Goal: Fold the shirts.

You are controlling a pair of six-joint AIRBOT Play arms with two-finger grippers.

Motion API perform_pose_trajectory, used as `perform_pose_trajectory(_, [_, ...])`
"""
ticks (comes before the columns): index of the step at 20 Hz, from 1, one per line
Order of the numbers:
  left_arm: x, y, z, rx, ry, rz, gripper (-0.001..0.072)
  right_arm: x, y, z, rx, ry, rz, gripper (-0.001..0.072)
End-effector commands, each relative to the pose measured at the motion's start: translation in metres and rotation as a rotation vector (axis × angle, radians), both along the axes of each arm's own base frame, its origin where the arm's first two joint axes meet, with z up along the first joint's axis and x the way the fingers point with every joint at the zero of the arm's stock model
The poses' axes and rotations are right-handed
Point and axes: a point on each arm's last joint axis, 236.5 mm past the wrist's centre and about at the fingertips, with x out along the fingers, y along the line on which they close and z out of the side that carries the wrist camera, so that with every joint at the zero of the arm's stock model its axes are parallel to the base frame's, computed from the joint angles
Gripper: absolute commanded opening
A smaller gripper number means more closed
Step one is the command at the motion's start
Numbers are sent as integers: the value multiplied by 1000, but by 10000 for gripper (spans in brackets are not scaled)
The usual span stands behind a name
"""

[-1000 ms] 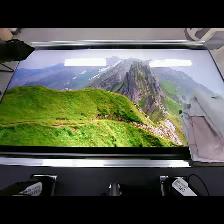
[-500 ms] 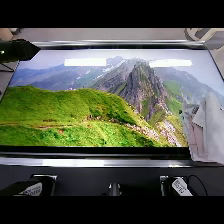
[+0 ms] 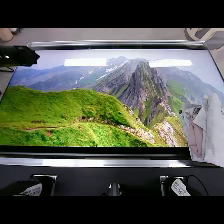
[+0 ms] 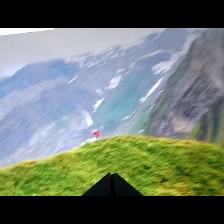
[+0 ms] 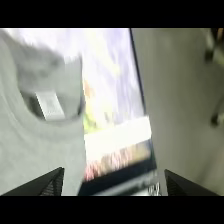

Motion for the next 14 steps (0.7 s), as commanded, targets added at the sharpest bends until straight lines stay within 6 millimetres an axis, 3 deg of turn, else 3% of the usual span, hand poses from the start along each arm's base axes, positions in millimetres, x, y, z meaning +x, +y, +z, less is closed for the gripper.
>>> perform_pose_trajectory(1, [-12,65,-51,272,194,235,126,86,102,51,-70,-173,328,661])
perform_pose_trajectory(2, [-20,64,-75,234,275,280,500,97,142,23,14,-94,391,662])
perform_pose_trajectory(3, [-33,60,-99,210,359,292,710,103,181,-10,105,6,450,663])
perform_pose_trajectory(5, [-60,40,-143,196,487,209,712,98,242,-73,283,230,560,667])
perform_pose_trajectory(7, [-85,29,-170,224,547,147,712,86,276,-114,439,399,611,666])
perform_pose_trajectory(9, [-87,21,-170,199,498,153,712,83,282,-136,489,485,603,665])
perform_pose_trajectory(14, [-85,24,-165,203,479,155,712,82,274,-140,465,506,585,665])
